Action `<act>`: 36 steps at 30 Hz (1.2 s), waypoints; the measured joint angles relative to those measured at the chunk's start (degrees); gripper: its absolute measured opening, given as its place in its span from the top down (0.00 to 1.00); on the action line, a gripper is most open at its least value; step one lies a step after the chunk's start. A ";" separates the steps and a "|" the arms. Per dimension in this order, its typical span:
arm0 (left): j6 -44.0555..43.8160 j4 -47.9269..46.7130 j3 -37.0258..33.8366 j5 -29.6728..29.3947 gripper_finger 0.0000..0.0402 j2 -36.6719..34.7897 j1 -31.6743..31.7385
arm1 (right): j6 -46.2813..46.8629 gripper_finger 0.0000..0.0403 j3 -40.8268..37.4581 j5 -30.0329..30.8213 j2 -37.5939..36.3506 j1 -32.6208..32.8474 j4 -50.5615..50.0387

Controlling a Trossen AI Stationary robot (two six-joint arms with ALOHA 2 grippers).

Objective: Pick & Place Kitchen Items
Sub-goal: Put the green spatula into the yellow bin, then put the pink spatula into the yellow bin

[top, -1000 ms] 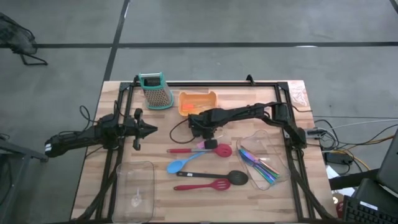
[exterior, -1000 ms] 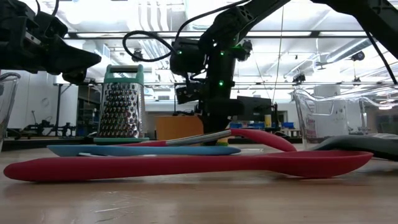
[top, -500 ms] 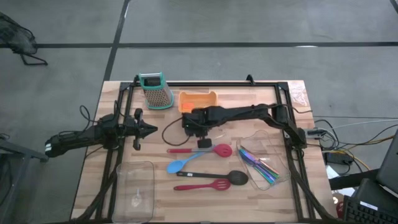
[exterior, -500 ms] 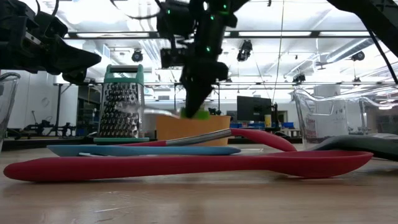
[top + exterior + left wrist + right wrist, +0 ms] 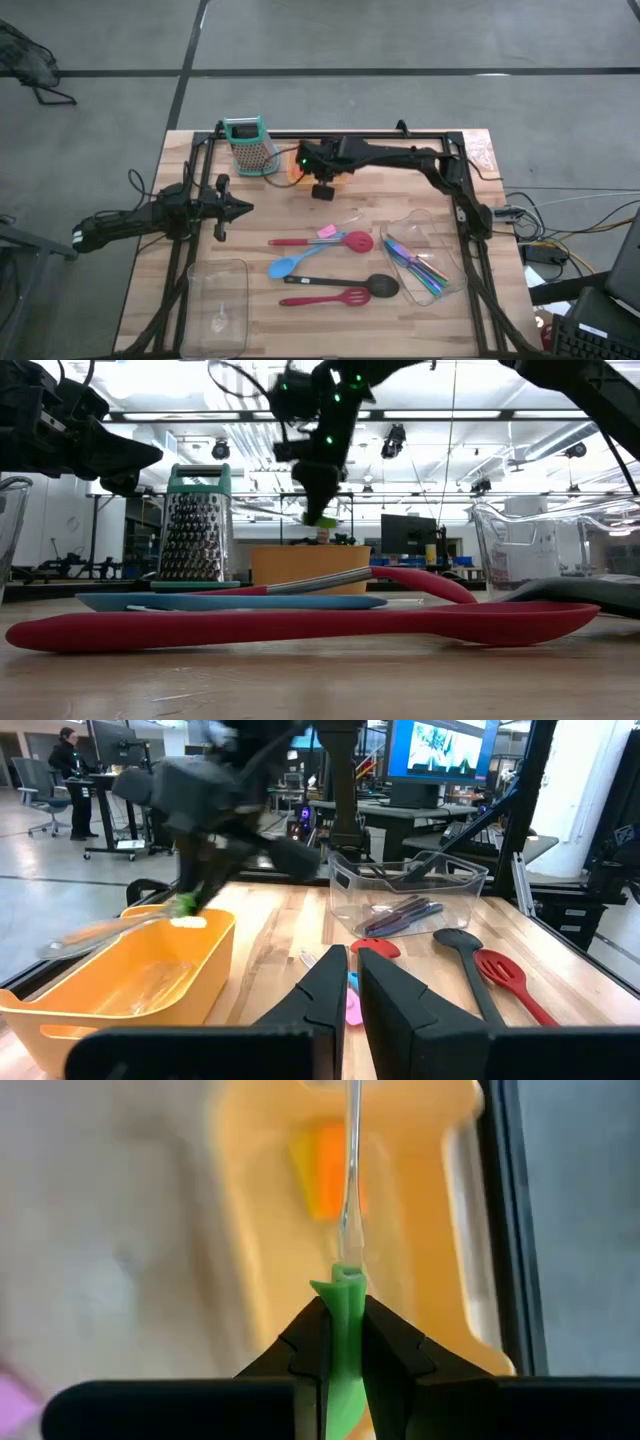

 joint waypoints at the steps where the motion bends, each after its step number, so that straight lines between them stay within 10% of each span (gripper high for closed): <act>1: -0.01 0.00 0.00 0.01 0.91 0.01 0.01 | 0.18 0.91 -0.60 -0.24 0.00 -0.98 -0.01; 25: -0.02 -0.08 0.00 -0.01 0.91 0.02 0.00 | -1.19 0.90 -12.57 -6.80 0.02 -7.10 7.12; 36: 0.00 -0.12 0.00 0.01 0.91 0.00 0.00 | -1.21 0.69 -12.26 -6.67 0.02 -6.97 9.02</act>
